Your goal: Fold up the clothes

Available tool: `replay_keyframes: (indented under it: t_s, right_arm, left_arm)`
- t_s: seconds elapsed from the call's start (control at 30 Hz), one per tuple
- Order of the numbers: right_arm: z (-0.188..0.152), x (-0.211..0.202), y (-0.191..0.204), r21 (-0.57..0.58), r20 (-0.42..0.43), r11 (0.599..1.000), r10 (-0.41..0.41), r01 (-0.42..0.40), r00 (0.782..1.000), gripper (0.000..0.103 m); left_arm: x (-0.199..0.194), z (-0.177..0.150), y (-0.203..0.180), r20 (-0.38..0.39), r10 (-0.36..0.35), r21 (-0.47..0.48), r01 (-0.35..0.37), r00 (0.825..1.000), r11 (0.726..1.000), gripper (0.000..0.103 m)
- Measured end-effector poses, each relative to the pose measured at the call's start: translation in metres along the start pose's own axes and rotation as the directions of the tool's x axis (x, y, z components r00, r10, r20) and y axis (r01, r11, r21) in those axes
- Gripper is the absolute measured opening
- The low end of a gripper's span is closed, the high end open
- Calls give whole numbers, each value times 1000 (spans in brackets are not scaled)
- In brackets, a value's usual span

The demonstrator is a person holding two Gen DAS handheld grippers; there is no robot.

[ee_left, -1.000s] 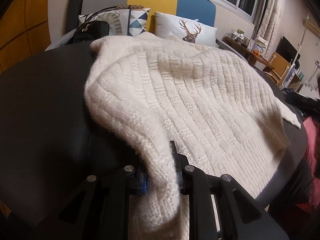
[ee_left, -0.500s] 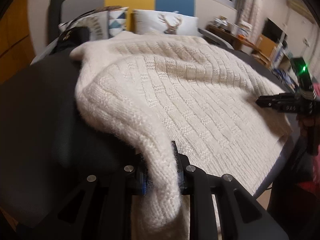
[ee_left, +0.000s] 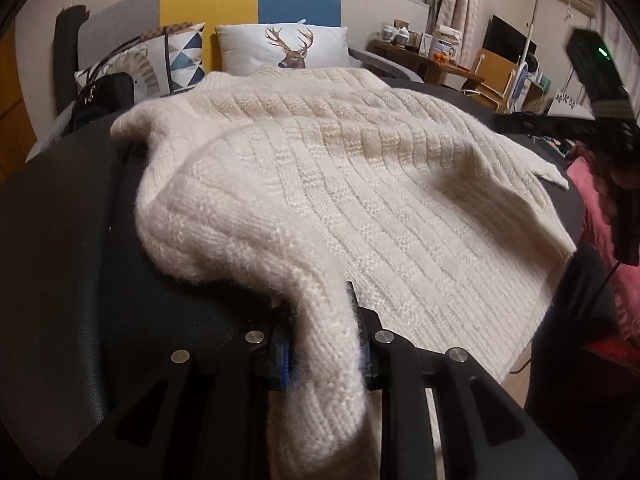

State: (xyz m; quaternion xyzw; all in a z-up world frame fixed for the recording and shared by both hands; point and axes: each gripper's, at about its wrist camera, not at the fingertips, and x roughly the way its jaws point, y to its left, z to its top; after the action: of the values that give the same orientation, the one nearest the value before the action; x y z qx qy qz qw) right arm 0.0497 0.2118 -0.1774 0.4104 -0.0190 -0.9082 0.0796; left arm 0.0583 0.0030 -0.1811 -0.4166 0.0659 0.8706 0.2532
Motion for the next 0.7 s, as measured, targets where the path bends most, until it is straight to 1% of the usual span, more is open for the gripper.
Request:
replay_keyframes:
  t_s: [0.1, 0.17, 0.23, 0.3, 0.33, 0.37, 0.43, 0.47, 0.57, 0.63, 0.67, 0.7]
  right_arm:
    - [17, 34, 27, -53, -10, 998, -20, 20, 1000, 31]
    - [13, 56, 38, -123, -29, 987, -104, 100, 994, 31]
    - [12, 80, 43, -186, -58, 965, -197, 183, 979, 31]
    - [-1, 95, 29, -187, -63, 954, -252, 237, 966, 32]
    - [-3, 93, 20, -150, -63, 963, -235, 223, 970, 35]
    - [-4, 91, 10, -113, -63, 971, -217, 209, 974, 36]
    - [-8, 86, -5, -62, -63, 980, -194, 190, 979, 37]
    - [-8, 85, -8, -52, -60, 980, -193, 190, 979, 37]
    - [-9, 82, -16, -32, -49, 973, -228, 227, 972, 37]
    - [-10, 81, -21, -11, -40, 972, -237, 237, 971, 39]
    - [-10, 81, -23, 4, -37, 975, -223, 223, 974, 39]
    - [-8, 81, -26, 15, -37, 977, -211, 212, 977, 40]
  left_arm:
    - [-5, -1, 6, 3, -31, -35, 31, 1000, 999, 23]
    - [-8, -1, 10, 6, -51, -59, 52, 999, 997, 23]
    - [-11, -2, 14, 9, -72, -82, 72, 997, 994, 23]
    - [-15, -2, 21, 18, -95, -115, 96, 995, 989, 23]
    - [-19, -1, 30, 34, -111, -150, 115, 993, 982, 23]
    - [-23, 3, 40, 52, -123, -183, 131, 991, 974, 24]
    - [-30, 11, 59, 88, -138, -237, 155, 987, 959, 31]
    - [-33, 19, 67, 106, -127, -246, 149, 986, 958, 34]
    - [-39, 47, 88, 150, -104, -273, 142, 983, 952, 34]
    - [-41, 66, 101, 181, -80, -296, 132, 980, 946, 34]
    - [-38, 75, 109, 187, -64, -312, 121, 980, 942, 36]
    - [-30, 83, 118, 183, -49, -337, 110, 982, 935, 42]
